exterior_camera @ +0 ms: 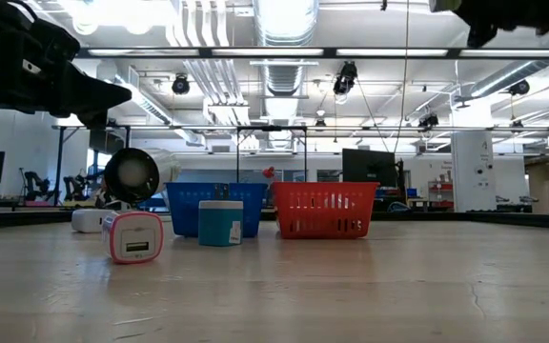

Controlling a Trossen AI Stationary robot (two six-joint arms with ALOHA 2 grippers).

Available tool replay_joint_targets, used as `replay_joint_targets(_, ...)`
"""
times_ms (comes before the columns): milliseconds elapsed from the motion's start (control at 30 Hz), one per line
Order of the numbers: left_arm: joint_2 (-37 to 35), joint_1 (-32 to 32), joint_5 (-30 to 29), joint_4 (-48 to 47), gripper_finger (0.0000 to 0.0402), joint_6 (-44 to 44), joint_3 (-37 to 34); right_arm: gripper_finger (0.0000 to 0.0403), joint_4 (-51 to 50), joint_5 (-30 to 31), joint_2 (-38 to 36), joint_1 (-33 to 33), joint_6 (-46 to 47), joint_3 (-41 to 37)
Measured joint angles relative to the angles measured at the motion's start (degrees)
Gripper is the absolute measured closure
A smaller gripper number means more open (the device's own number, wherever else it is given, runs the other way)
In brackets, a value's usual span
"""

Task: Pick & Place Office items
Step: Put the green charger adapter into the red bin

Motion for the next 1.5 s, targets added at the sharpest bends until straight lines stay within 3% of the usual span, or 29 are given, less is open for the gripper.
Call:
replay_joint_targets(200,0.0,0.0,0.05,0.58,0.0388,0.0,0.0,0.0275,9.88,3.0,-6.14,-0.04,4.34,-12.1)
replay_joint_targets(433,0.0,0.01,0.04,0.59,0.0388,-0.51,0.0,0.0275,19.28,1.04,-8.79,0.0,3.03,-18.99)
replay_joint_targets(733,0.0,0.02,0.03,0.49,0.0388,-0.66,0.0,0.0275,17.84,0.35,-7.65,-0.02,-2.14,-19.75)
replay_joint_targets(1500,0.0,0.0,-0.31,0.45,0.0388,-0.47,0.0,0.0275,20.49,0.31,-4.49,-0.02,4.27,-19.73)
